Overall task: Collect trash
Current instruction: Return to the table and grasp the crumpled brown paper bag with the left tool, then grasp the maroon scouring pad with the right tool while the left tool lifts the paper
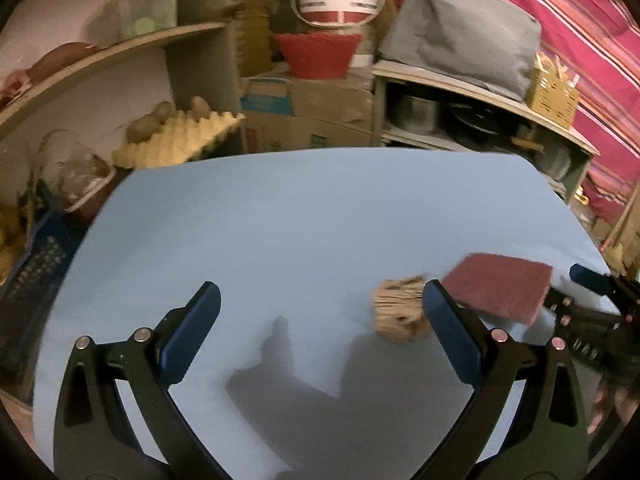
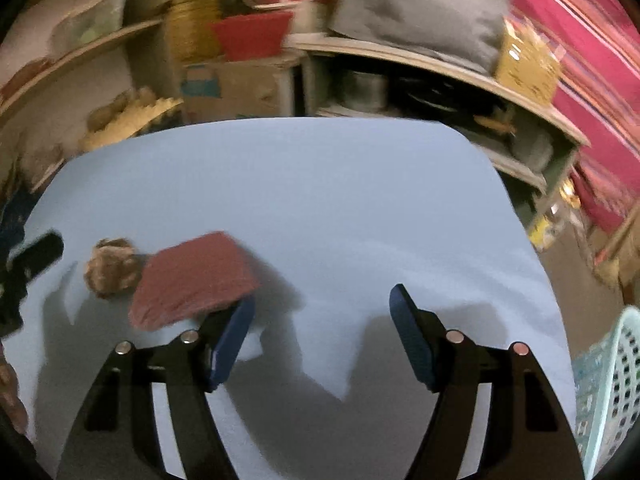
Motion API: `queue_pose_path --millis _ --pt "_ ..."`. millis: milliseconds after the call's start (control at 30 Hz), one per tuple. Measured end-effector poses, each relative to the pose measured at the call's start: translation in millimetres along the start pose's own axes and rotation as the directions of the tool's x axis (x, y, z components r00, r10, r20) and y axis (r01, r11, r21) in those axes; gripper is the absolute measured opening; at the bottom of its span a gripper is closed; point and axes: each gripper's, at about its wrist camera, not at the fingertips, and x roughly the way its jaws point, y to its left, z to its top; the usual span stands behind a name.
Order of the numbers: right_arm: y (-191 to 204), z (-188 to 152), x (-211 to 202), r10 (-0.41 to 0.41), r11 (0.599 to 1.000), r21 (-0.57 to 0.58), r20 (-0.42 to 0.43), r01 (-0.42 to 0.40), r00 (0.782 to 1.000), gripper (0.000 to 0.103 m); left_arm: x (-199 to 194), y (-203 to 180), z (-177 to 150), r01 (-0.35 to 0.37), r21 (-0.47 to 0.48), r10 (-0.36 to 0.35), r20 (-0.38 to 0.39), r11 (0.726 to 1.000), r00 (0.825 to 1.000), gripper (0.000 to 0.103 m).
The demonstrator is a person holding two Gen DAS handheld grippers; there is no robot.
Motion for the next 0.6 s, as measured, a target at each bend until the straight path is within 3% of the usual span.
queue_pose_path --millis 167,300,400,567,600 --pt "-35 -4 -5 -0.015 0.997 0.071 -0.003 0.015 1.000 0.072 15 -27 -5 0.017 0.051 -0.015 -0.034 0.999 0.999 0.097" --pt "-45 -6 -8 -0.030 0.996 0.081 0.008 0.029 1.000 0.076 29 -31 -8 0.037 0.027 -0.035 -0.068 0.999 0.997 0.097" --pt "-46 -8 -8 -0.029 0.996 0.081 0.010 0.028 1.000 0.078 40 -29 -8 0.083 0.006 -0.083 -0.099 0.996 0.992 0.083" --pt "-38 -9 -14 -0.016 0.997 0.082 0.047 0.012 0.999 0.092 48 -25 -10 0.099 -0.010 -0.100 -0.125 0.995 0.987 0.049" --pt "-34 -9 -16 -0.005 0.997 0.077 0.059 0.000 0.998 0.092 47 -24 -10 0.103 -0.014 -0.104 -0.123 0.995 0.987 0.049"
